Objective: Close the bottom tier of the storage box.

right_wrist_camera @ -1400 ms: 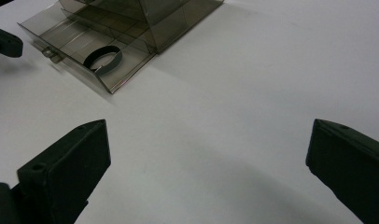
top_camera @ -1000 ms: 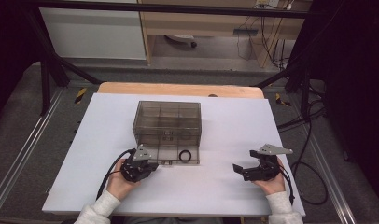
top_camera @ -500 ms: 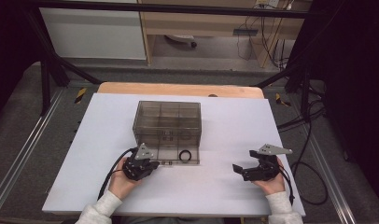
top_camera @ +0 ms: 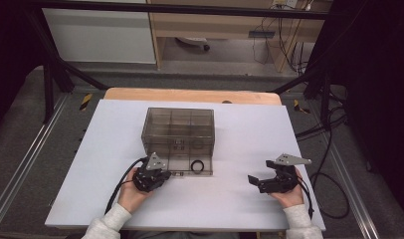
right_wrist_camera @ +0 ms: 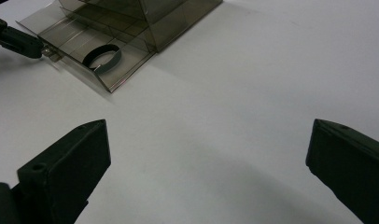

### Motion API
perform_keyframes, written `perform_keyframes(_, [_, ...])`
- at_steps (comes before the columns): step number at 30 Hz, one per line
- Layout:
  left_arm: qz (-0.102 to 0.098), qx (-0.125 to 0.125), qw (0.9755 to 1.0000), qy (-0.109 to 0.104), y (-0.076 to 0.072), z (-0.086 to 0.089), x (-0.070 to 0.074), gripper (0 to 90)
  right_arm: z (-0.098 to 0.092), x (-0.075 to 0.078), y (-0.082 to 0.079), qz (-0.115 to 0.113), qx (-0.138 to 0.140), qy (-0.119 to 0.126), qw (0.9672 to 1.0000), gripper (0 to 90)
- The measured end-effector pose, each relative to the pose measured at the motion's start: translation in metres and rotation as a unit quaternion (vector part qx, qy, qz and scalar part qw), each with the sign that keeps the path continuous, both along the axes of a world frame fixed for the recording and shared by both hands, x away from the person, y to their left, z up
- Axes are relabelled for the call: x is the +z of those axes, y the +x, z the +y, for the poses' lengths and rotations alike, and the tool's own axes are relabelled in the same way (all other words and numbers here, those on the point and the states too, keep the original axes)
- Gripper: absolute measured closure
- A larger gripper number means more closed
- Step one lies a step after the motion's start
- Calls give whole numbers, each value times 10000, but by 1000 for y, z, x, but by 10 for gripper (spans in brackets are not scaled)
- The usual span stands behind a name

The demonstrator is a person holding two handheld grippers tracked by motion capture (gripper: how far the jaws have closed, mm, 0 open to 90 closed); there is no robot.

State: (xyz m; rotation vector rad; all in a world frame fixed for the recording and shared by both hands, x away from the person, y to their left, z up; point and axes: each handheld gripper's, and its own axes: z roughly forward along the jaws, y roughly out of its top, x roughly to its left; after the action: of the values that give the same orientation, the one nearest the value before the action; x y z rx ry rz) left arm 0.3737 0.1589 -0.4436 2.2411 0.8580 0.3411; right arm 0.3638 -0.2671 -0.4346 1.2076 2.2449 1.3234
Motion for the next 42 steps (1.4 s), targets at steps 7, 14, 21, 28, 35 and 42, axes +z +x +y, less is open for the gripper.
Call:
perform_keyframes(7, [-19, 15, 10000, 4, 1, 0, 0, 899, 0, 0, 0, -4, 6, -6, 10000, 5])
perform_keyframes(14, [-26, 60, 10000, -12, 2, 0, -1, 899, 0, 0, 0, -7, 5, -5, 10000, 5])
perform_keyframes(21, [-90, 91, 9999, -4, 3, 0, -1, 899, 0, 0, 0, -8, 6, -5, 10000, 5])
perform_keyframes(28, [-88, 128, 9999, -45, 3, 0, -1, 899, 0, 0, 0, -8, 2, -6, 10000, 5])
perform_keyframes(35, [-129, 147, 9998, -57, 4, -1, -1, 899, 0, 0, 0, -11, -4, -2, 10000, 5])
perform_keyframes(42, [-154, 177, 9997, -69, 5, -1, -1, 900, -1, 1, 0, -31, -4, 4, 10000, 5])
